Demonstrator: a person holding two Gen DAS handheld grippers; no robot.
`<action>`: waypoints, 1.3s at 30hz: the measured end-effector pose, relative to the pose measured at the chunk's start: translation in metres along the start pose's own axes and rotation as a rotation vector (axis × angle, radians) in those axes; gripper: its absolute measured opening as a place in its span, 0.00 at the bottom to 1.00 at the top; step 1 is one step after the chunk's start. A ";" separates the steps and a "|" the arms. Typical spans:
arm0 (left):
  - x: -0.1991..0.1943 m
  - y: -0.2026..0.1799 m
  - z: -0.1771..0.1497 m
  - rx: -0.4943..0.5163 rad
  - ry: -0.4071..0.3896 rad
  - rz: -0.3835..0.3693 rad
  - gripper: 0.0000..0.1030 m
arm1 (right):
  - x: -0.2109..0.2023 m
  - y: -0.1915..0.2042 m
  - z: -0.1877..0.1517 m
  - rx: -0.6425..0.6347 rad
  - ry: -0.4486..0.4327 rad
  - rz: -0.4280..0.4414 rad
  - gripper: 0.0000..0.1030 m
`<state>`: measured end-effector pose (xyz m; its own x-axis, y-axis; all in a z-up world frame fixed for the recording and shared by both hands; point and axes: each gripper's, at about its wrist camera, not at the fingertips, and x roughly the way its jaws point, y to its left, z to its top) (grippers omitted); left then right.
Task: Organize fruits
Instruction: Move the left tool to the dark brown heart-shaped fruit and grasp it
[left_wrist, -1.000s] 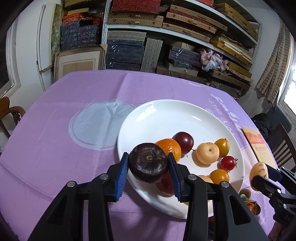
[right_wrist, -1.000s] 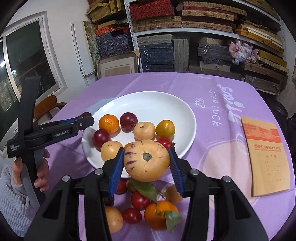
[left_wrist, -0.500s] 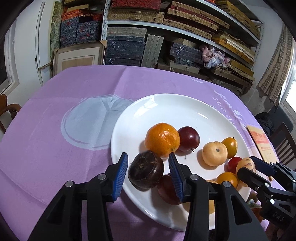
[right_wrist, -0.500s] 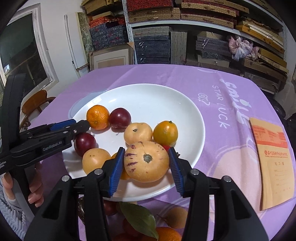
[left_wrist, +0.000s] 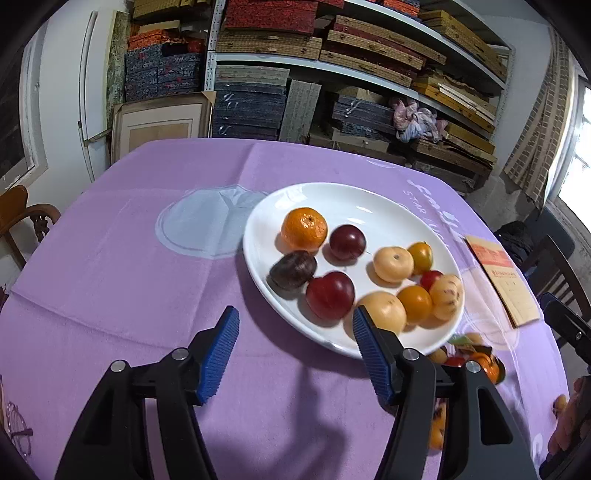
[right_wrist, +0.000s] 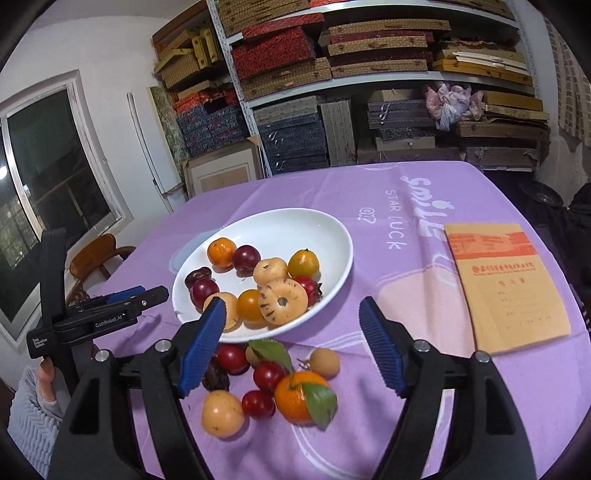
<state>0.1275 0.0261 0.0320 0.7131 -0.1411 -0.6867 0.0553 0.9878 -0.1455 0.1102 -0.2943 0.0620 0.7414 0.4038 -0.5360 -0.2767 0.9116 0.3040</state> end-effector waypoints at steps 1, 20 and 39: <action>-0.004 -0.006 -0.006 0.012 0.003 -0.002 0.64 | -0.008 -0.002 -0.006 0.008 -0.016 0.000 0.71; 0.015 -0.087 -0.051 0.175 0.022 0.054 0.70 | -0.024 -0.043 -0.029 0.163 -0.078 -0.027 0.84; 0.013 -0.051 -0.062 0.100 0.120 -0.062 0.83 | -0.017 -0.034 -0.031 0.110 -0.056 -0.052 0.86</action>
<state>0.0911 -0.0298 -0.0135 0.6178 -0.2032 -0.7596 0.1704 0.9777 -0.1230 0.0881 -0.3298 0.0360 0.7867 0.3481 -0.5099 -0.1701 0.9162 0.3629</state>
